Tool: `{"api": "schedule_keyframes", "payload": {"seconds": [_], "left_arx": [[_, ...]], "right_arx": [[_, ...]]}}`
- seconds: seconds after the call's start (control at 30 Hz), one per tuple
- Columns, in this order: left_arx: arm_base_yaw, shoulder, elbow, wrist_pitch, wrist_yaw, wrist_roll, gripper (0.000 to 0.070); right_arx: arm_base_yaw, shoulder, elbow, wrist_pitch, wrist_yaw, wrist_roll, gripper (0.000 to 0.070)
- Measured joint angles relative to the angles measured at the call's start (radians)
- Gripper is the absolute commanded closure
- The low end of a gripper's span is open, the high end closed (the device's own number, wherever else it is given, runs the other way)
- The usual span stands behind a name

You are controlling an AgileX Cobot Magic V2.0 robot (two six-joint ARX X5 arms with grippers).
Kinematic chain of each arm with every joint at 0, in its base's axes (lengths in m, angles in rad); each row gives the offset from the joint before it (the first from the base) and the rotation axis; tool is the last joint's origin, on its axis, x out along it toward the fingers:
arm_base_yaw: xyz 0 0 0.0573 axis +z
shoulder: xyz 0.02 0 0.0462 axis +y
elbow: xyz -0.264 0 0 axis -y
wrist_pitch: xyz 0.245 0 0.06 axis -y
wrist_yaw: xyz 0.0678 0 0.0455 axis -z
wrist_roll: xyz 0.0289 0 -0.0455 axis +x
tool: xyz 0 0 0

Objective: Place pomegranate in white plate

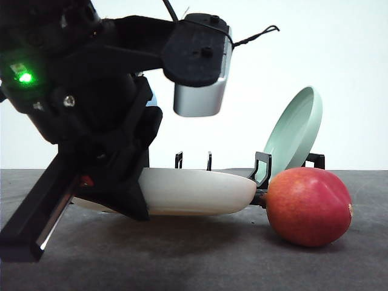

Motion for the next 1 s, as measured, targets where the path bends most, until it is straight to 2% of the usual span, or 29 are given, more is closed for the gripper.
{"api": "schedule_keyframes", "payload": {"seconds": [0.17,0.33,0.4,0.47,0.6,0.7,0.8,0.9,1.0], "left_arx": [[-0.002,0.0,0.0,0.0,0.0,-0.001,0.0426],[-0.007,0.0,0.0,0.0,0.0,-0.001,0.0301],[-0.01,0.0,0.001,-0.007,0.0,-0.003,0.0262],[-0.01,0.0,0.012,-0.037,0.001,-0.016,0.0257],[0.0,0.0,0.087,-0.166,0.023,-0.097,0.0252],[0.034,0.0,0.178,-0.288,0.133,-0.2,0.0253],[0.093,-0.007,0.253,-0.38,0.304,-0.317,0.0253],[0.164,-0.032,0.287,-0.399,0.466,-0.415,0.0253],[0.244,-0.071,0.298,-0.399,0.589,-0.496,0.0253]], "right_arx": [[0.0,0.0,0.0,0.0,0.0,0.0,0.0296],[0.0,0.0,0.0,0.0,0.0,0.0,0.0296],[0.0,0.0,0.0,0.0,0.0,0.0,0.0296],[0.0,0.0,0.0,0.0,0.0,0.0,0.0296],[0.0,0.0,0.0,0.0,0.0,0.0,0.0296],[0.0,0.0,0.0,0.0,0.0,0.0,0.0296],[0.0,0.0,0.0,0.0,0.0,0.0,0.0296],[0.0,0.0,0.0,0.0,0.0,0.0,0.0296],[0.0,0.0,0.0,0.0,0.0,0.0,0.0296]]}}
